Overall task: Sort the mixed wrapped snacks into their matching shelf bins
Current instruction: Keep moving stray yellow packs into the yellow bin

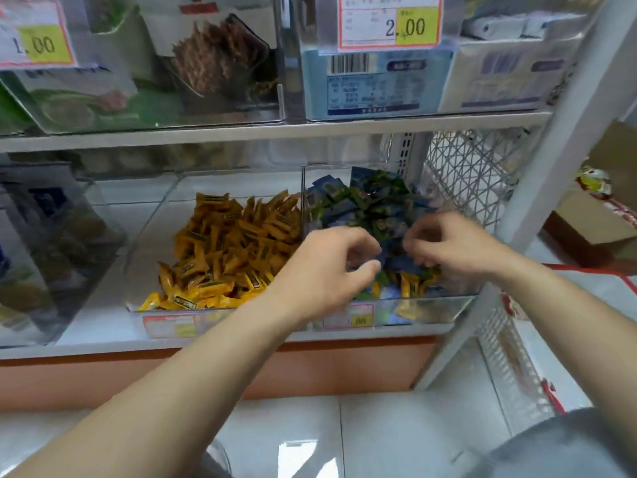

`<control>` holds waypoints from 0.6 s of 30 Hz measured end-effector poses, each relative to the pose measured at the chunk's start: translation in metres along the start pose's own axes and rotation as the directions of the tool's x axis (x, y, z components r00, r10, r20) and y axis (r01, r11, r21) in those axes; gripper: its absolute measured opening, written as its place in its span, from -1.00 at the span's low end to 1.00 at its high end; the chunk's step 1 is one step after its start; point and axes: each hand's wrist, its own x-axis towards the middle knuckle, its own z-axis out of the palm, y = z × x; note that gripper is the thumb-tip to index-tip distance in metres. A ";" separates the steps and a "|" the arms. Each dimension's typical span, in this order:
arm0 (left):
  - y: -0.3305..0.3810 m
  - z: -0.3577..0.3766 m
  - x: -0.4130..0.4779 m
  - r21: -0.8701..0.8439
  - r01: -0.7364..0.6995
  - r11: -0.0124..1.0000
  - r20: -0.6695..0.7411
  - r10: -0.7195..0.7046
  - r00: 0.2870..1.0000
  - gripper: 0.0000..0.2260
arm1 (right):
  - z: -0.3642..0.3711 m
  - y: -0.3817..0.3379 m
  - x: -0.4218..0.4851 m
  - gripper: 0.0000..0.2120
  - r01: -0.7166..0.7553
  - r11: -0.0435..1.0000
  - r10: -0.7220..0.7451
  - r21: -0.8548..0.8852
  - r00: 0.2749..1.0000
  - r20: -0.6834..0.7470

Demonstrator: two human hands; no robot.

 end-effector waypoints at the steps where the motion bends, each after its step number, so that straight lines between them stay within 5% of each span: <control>1: 0.004 0.011 0.003 0.000 0.009 1.000 0.052 -0.009 0.999 -0.80 | 0.001 0.005 -0.004 -0.94 -0.002 0.999 0.004 -0.047 0.999 0.046; 6: -0.003 0.047 0.026 0.126 0.149 0.981 0.357 -0.184 0.916 -0.67 | 0.025 0.017 -0.005 -0.72 0.007 0.959 0.084 -0.284 0.948 0.307; 18: -0.024 0.044 0.046 0.160 0.163 0.973 0.476 -0.221 0.851 -0.71 | 0.030 0.021 0.002 -0.69 -0.094 0.962 0.174 -0.256 0.934 0.313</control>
